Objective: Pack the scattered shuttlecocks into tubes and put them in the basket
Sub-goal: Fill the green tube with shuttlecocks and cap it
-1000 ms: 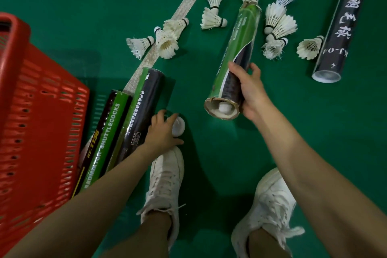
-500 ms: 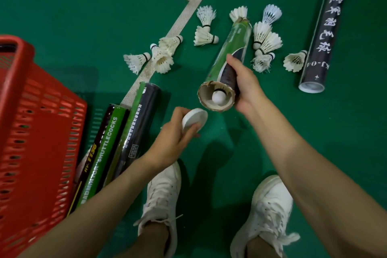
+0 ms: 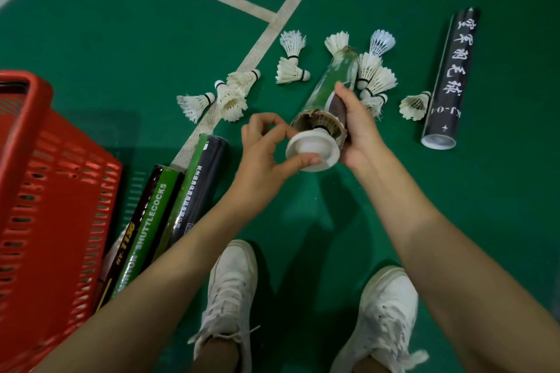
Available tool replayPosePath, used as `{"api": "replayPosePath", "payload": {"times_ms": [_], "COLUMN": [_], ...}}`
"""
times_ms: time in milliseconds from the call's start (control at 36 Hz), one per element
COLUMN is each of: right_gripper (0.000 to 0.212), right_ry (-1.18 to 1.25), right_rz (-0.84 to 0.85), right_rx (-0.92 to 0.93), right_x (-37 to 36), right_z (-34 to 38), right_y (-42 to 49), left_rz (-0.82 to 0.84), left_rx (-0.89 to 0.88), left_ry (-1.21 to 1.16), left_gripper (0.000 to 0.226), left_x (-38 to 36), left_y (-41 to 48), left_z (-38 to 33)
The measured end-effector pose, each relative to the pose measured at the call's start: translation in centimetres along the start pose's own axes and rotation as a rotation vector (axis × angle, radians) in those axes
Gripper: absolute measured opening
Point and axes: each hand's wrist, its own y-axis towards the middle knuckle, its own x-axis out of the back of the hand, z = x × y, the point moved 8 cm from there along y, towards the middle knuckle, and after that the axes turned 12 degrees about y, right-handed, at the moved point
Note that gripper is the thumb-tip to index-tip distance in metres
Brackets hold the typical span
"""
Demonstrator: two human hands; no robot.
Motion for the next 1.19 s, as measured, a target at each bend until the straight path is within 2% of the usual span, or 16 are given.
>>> {"api": "replayPosePath", "payload": {"times_ms": [56,139,222,361,500,611,722,944,1056,1139,1194], "right_gripper": [0.031,0.034,0.037,0.035,0.038,0.047,0.043,0.037,0.030,0.040,0.052], "right_ry": [-0.023,-0.038,-0.015,-0.006,-0.003,0.026,0.058,0.084,0.092,0.056,0.044], "right_rz": [0.009,0.009,0.009,0.010,0.000,0.008,0.036,0.048,0.040,-0.009,-0.035], "right_rx": [-0.001,-0.011,-0.020,-0.015,0.004,-0.011,-0.035,0.001,0.026,0.050,0.057], "right_x": [0.0,0.1,0.1,0.1,0.2,0.1,-0.3,-0.3,-0.4,-0.2,0.1], "right_z": [-0.4,-0.8,-0.8,-0.7,-1.0,-1.7,-1.9,-2.0,-1.9,-1.9,-2.1], "right_y": [0.1,0.2,0.4,0.5,0.8,1.0,1.1,1.2,1.1,1.2,1.2], "left_rz": [0.012,0.007,-0.086,-0.238,-0.223,-0.232,-0.224,-0.053,-0.042,-0.021,0.029], "left_rx": [0.007,-0.072,-0.139,-0.180,-0.147,-0.104,-0.121,-0.084,-0.052,0.028,0.121], "left_ry": [-0.017,0.056,0.184,0.345,0.437,0.316,0.287,0.218,0.194,0.119,-0.038], "left_gripper": [0.023,0.021,0.035,0.037,0.044,0.040,0.044,0.075,0.080,0.081,0.083], "left_x": [0.1,0.4,0.8,1.2,0.4,0.1,-0.3,-2.4,-2.7,-3.0,-3.5], "left_y": [0.4,0.7,0.6,-0.1,-0.3,-0.9,-1.1,-0.9,-0.9,-1.2,-1.4], "left_z": [0.2,-0.2,-0.8,-1.7,-1.5,-1.2,-0.9,-0.7,-1.0,-0.4,0.1]}}
